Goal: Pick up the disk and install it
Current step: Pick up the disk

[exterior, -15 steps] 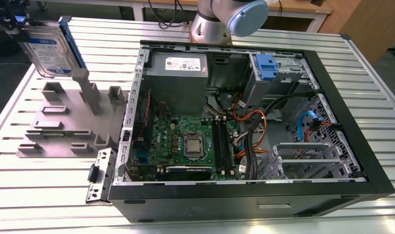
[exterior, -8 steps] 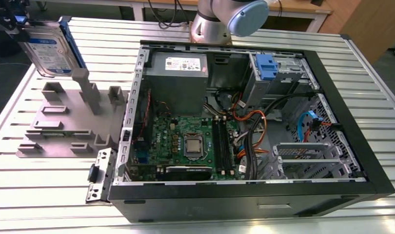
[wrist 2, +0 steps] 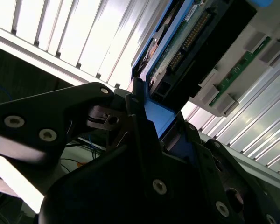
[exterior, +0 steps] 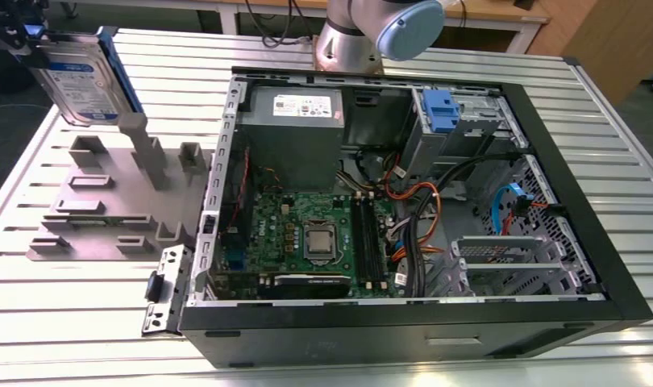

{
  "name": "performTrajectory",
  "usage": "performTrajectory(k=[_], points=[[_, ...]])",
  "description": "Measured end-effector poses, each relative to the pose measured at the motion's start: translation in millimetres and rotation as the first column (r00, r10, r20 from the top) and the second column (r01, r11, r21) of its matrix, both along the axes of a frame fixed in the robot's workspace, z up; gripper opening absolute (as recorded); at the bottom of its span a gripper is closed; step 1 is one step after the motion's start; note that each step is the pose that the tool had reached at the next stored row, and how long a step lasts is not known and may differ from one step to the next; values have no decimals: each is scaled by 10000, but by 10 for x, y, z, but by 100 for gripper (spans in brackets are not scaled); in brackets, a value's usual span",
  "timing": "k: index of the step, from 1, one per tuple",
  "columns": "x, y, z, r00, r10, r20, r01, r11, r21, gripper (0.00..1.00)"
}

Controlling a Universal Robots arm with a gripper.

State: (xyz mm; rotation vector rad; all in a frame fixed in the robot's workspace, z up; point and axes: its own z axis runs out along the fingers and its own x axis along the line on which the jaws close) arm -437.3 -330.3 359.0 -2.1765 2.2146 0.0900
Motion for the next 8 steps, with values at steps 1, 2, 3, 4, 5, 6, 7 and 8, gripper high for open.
performTrajectory(k=[1, 2, 3, 4, 5, 6, 7, 8], points=[[0, 0, 8, 10000, 0, 0, 0, 10000, 0, 36], [0, 0, 17, 10000, 0, 0, 0, 10000, 0, 36], [0, 0, 25, 10000, 0, 1, 0, 10000, 1, 36], [0, 0, 34, 10000, 0, 2, 0, 10000, 1, 36], [0, 0, 44, 10000, 0, 2, 0, 10000, 1, 36], [0, 0, 50, 10000, 0, 2, 0, 10000, 1, 36], [0, 0, 52, 10000, 0, 3, 0, 10000, 2, 36], [0, 0, 52, 10000, 0, 5, 0, 10000, 2, 36]])
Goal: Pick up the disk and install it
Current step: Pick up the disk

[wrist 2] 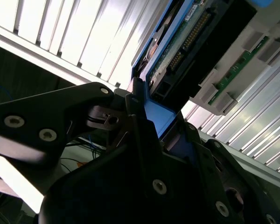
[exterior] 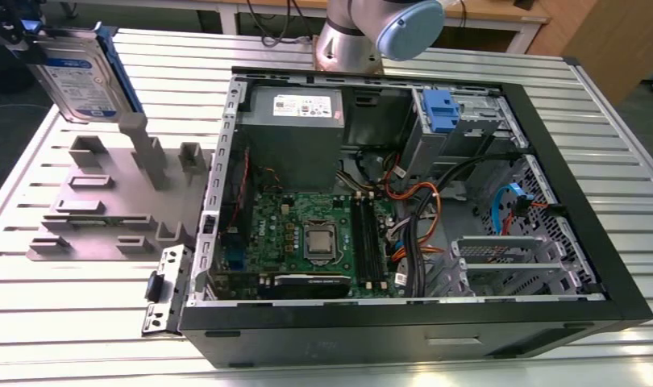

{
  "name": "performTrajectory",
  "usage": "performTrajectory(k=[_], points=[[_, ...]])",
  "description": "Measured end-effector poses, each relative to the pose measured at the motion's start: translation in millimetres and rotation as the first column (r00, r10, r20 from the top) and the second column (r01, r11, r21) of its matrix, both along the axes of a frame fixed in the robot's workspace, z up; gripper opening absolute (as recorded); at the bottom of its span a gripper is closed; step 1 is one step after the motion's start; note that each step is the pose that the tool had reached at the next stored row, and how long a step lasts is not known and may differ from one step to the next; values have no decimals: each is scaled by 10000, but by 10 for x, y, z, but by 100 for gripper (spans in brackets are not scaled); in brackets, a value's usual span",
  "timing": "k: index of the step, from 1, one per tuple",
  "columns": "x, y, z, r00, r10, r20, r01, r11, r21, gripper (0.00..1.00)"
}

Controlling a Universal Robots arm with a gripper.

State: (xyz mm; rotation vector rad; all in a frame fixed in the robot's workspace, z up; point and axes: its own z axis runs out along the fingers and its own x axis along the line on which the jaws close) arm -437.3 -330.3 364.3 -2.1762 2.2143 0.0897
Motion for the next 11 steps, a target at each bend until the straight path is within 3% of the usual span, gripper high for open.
performTrajectory(k=[11], points=[[0, 0, 16, 10000, 0, -4, 0, 10000, -2, 36]])
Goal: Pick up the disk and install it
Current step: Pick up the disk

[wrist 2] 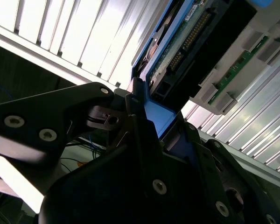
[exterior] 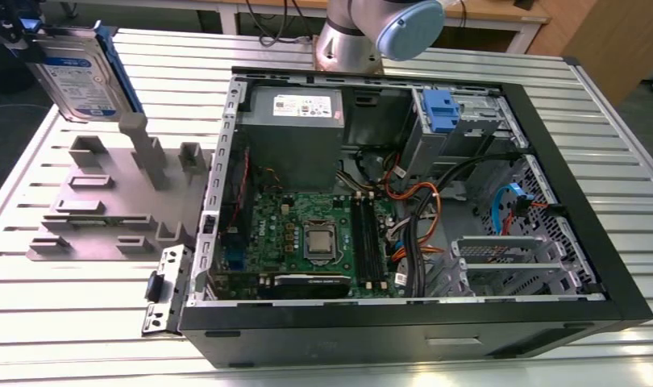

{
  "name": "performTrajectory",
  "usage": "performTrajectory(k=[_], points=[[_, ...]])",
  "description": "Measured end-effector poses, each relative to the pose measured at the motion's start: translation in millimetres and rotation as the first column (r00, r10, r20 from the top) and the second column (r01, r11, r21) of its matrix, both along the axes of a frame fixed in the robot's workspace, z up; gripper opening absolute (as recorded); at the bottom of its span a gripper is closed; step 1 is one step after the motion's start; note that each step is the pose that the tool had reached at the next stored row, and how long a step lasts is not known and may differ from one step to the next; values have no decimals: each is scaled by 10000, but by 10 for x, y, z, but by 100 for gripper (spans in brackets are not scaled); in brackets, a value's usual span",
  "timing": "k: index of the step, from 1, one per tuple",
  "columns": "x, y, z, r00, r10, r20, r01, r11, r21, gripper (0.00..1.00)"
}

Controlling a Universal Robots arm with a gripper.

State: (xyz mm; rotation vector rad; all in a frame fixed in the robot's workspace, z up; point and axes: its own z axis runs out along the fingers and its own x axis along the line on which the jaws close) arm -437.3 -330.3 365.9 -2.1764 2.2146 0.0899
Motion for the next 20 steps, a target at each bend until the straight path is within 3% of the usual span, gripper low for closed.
performTrajectory(k=[7, 20], points=[[0, 0, 20, 10000, 0, -1, 0, 10000, 1, 36], [0, 0, 117, 10000, 0, 1, 0, 10000, 6, 36]])
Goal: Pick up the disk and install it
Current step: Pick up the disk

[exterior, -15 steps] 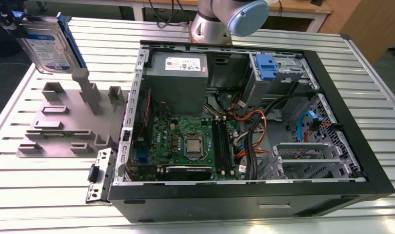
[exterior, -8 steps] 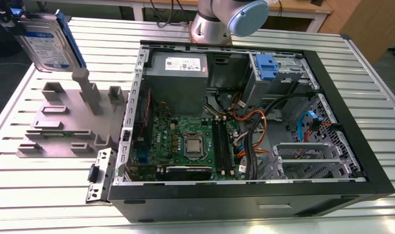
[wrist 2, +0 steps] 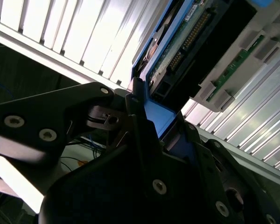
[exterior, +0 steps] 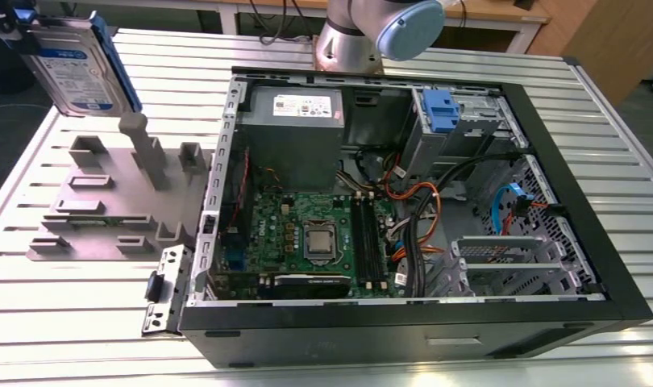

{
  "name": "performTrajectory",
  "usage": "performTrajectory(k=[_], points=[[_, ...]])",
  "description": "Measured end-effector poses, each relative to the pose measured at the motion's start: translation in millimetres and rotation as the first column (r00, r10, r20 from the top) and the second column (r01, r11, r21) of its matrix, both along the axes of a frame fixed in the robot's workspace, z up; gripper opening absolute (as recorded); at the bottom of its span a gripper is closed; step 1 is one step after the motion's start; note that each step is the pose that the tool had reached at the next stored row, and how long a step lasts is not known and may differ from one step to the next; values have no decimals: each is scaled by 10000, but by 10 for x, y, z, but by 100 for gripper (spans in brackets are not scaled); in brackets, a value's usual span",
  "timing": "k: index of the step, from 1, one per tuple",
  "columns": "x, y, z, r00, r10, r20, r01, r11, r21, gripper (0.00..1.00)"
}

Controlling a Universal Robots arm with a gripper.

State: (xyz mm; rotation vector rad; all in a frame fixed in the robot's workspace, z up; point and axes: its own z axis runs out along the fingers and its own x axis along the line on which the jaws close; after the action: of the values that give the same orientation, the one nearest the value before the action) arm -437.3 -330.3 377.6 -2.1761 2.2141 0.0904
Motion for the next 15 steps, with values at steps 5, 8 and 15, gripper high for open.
performTrajectory(k=[5, 8, 15], points=[[0, 0, 25, 10000, 0, 0, 0, 10000, 0, 36], [0, 0, 25, 10000, 0, 1, 0, 10000, 0, 36], [0, 0, 49, 10000, -1, -1, 1, 10000, -1, 36]])
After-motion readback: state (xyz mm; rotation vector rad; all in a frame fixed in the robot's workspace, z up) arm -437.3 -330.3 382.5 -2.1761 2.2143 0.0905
